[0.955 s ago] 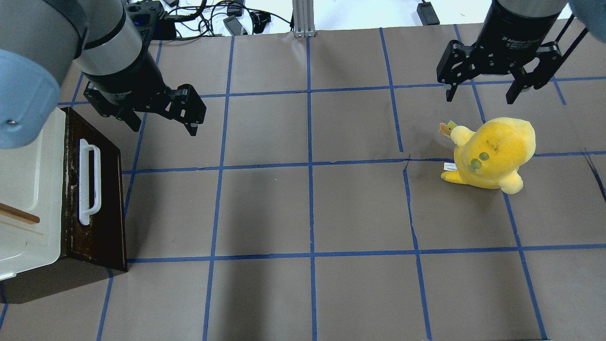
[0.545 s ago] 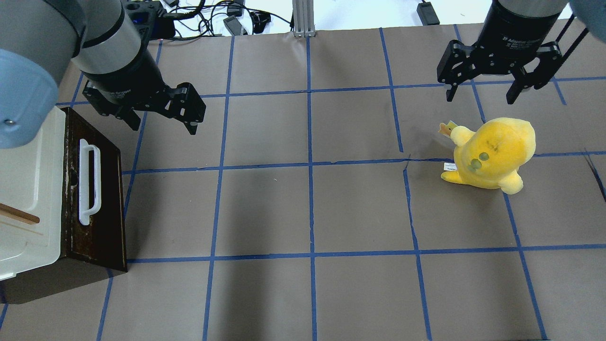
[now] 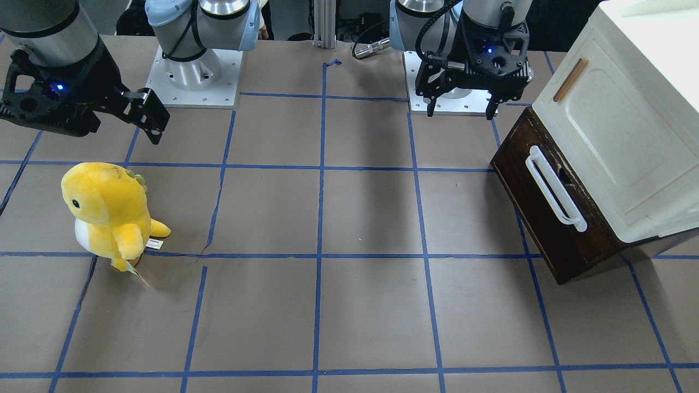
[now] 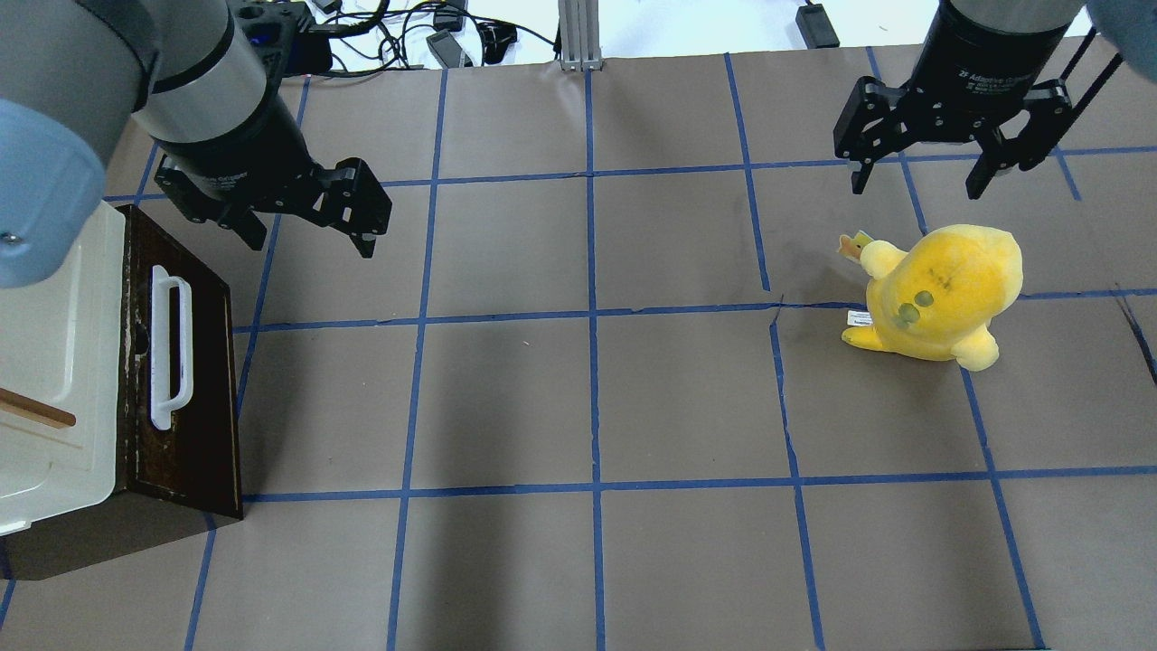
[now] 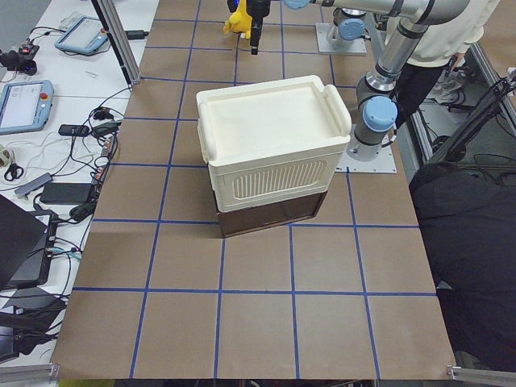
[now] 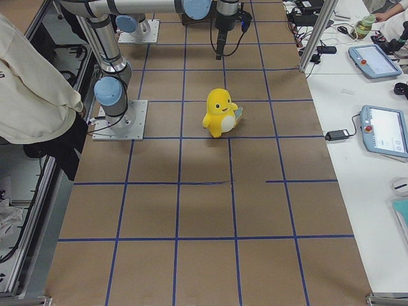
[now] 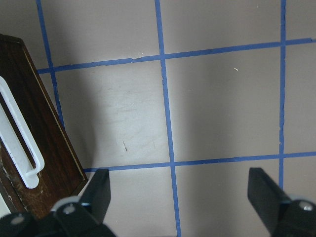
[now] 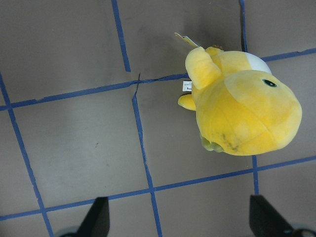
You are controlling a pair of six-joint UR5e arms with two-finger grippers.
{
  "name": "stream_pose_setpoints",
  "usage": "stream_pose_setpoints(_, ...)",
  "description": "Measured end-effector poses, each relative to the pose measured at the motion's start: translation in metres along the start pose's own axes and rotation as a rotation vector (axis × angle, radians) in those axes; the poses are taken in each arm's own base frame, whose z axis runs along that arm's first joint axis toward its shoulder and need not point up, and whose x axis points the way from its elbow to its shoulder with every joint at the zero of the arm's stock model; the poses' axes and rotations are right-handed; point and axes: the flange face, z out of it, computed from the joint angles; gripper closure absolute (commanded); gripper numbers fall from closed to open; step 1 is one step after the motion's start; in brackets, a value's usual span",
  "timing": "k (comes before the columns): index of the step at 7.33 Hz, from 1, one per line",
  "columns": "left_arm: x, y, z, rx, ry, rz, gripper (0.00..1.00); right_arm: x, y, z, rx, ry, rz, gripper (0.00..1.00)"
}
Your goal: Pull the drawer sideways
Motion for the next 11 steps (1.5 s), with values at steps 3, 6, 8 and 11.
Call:
stream_pose_setpoints(3, 0.0, 0.001, 0.0, -0.001, 0.0, 0.0, 0.0, 0.0, 0.0, 0.0, -0.001, 0.0, 0.0, 0.0)
stream_pose_setpoints(6, 0.0, 0.001, 0.001, -0.002, 0.0, 0.0, 0.0, 0.0, 0.0, 0.0, 0.0, 0.0, 0.0, 0.0)
stream_pose_setpoints(8, 0.0, 0.001, 0.002, -0.005, 0.0, 0.0, 0.0, 0.0, 0.0, 0.0, 0.0, 0.0, 0.0, 0.0)
stream_pose_setpoints(11, 0.003, -0.006, 0.041, -0.077, -0.008, -0.011, 0.0, 0.0, 0.0, 0.0, 0.0, 0.0, 0.0, 0.0)
